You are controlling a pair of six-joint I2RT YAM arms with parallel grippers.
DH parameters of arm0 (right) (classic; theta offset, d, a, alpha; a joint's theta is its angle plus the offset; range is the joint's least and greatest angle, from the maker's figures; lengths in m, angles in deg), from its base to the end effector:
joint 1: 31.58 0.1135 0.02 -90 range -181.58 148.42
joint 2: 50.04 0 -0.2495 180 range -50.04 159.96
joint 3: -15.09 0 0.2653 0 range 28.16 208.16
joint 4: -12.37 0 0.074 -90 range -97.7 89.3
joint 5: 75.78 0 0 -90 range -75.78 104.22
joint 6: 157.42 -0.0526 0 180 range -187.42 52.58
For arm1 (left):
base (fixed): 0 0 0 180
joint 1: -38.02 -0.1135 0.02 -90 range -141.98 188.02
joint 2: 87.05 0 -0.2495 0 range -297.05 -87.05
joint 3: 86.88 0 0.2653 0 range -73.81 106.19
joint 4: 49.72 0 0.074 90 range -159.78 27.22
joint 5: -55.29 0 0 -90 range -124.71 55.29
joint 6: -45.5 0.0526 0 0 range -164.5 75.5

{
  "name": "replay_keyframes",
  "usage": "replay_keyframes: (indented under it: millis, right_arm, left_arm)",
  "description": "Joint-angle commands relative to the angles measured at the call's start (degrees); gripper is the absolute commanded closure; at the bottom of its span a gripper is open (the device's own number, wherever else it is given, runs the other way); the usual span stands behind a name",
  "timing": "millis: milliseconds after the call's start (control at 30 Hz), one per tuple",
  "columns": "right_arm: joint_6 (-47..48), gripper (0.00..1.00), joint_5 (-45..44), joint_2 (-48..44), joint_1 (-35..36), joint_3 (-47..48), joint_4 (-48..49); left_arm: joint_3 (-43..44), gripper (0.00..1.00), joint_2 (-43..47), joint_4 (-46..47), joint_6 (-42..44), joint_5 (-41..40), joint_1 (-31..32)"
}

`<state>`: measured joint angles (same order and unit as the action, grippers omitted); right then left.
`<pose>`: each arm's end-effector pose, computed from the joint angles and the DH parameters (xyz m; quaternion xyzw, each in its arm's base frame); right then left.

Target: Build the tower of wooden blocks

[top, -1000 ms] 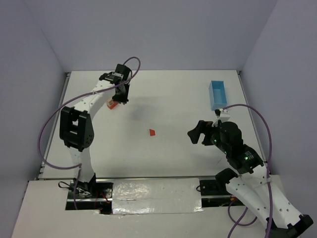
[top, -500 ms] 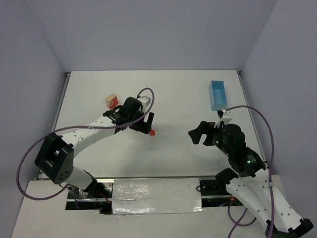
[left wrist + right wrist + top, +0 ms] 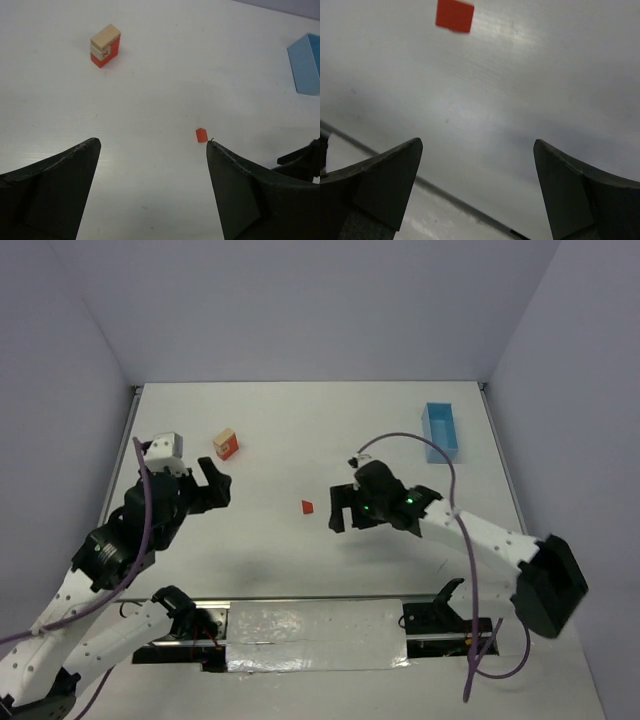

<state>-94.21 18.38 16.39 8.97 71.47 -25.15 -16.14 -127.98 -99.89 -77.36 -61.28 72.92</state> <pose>0.2002 0.1763 0.2025 -0.1246 0.9233 0.2287 0.2822 0.1571 -0.0809 0.3667 -0.1170 0.8012 -0.1532 0.5665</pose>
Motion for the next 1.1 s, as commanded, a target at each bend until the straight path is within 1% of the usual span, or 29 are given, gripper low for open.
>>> replay_keyframes:
  millis: [0, 33, 67, 100, 133, 167, 200, 233, 267, 367, 433, 467, 633, 733, 767, 833, 933, 967, 1000, 1033, 1067]
  right_arm:
    - [-5.54, 0.01, -20.53, 11.41, 7.24, 13.62, -1.73]
    - [-6.25, 0.01, -22.86, 13.96, 10.48, 18.25, -3.75]
    - [-6.7, 0.01, -23.93, 16.86, 11.64, 20.22, -4.37]
    - [-6.79, 0.03, -23.77, 22.02, 12.26, 22.06, -4.64]
    - [-7.31, 0.05, -23.5, 24.77, 12.61, 23.82, -5.69]
    - [-7.58, 0.09, -23.85, 30.19, 12.88, 27.75, -6.48]
    - [-7.58, 0.12, -23.85, 32.68, 13.06, 29.79, -8.06]
    - [-7.49, 0.17, -23.76, 34.71, 13.32, 33.21, -8.59]
    - [-7.14, 0.28, -23.59, 38.03, 13.58, 34.46, -8.69]
    - [-6.44, 0.39, -22.88, 41.66, 14.29, 37.72, -8.25]
    - [-7.31, 0.42, -24.98, 43.16, 14.38, 39.73, -9.83]
    - [-7.32, 0.46, -25.6, 44.38, 14.29, 40.18, -10.09]
    - [-6.88, 0.51, -27.81, 47.38, 14.38, 42.64, -11.24]
    - [-5.73, 0.54, -27.72, 48.61, 14.03, 42.65, -10.01]
    - [-5.65, 0.57, -27.54, 48.96, 13.85, 42.82, -10.09]
    - [-5.73, 0.6, -26.76, 50.02, 12.88, 43.0, -10.36]
    - [-5.47, 0.61, -25.26, 50.11, 12.71, 41.68, -8.6]
    - [-5.38, 0.64, -24.74, 50.11, 12.79, 41.51, -8.25]
    - [-5.21, 0.71, -23.69, 50.54, 12.62, 41.33, -7.9]
    - [-5.12, 0.75, -23.33, 50.72, 12.62, 41.42, -7.9]
    - [-5.03, 0.76, -23.06, 50.9, 12.44, 41.5, -7.9]
  left_arm:
    - [-6.76, 0.0, 3.91, -1.14, 2.72, -3.94, -0.44]
    - [-11.13, 0.01, 6.27, 0.17, 2.02, -3.58, -0.44]
    - [-12.22, 0.0, 6.56, 1.93, 1.84, -1.84, -0.35]
    - [-11.62, 0.0, 6.21, 1.86, 2.53, -0.26, -0.35]
    - [-10.57, 0.0, 5.51, 1.68, 3.06, 0.72, -0.35]
    - [-10.65, 0.0, 5.25, 1.68, 3.07, 0.03, -0.35]
    - [-10.65, 0.0, 4.2, 1.16, 2.72, -1.54, -0.35]
    - [-10.3, 0.0, 3.41, 0.37, 2.28, -2.25, -0.35]
    - [-10.21, 0.01, 2.79, 0.36, 2.71, -1.13, -0.35]
    - [-10.74, 0.0, 0.94, 2.12, 4.03, 3.36, -0.18]
    - [-10.3, 0.0, 0.23, 1.51, 3.95, 3.28, -0.18]
    - [-10.21, 0.0, 0.23, 1.25, 3.68, 2.58, -0.18]
    - [-10.91, 0.0, 3.39, 2.38, 4.03, 3.98, 0.0]
    - [-11.09, 0.0, 4.63, 2.74, 4.21, 4.42, 0.0]
    - [-11.26, 0.0, 4.8, 2.82, 4.12, 4.51, 0.0]
    - [-11.26, 0.01, 4.81, 2.74, 3.86, 4.16, 0.17]
    - [-11.18, 0.0, 4.37, 2.56, 3.95, 4.15, 0.52]
    - [-11.09, 0.01, 4.19, 2.56, 3.95, 4.24, 0.61]
    - [-11.09, 0.01, 3.93, 2.56, 4.03, 4.24, 0.61]
    - [-11.09, 0.0, 3.84, 2.56, 4.03, 4.24, 0.61]
    - [-11.09, 0.0, 3.75, 2.47, 4.03, 4.24, 0.53]
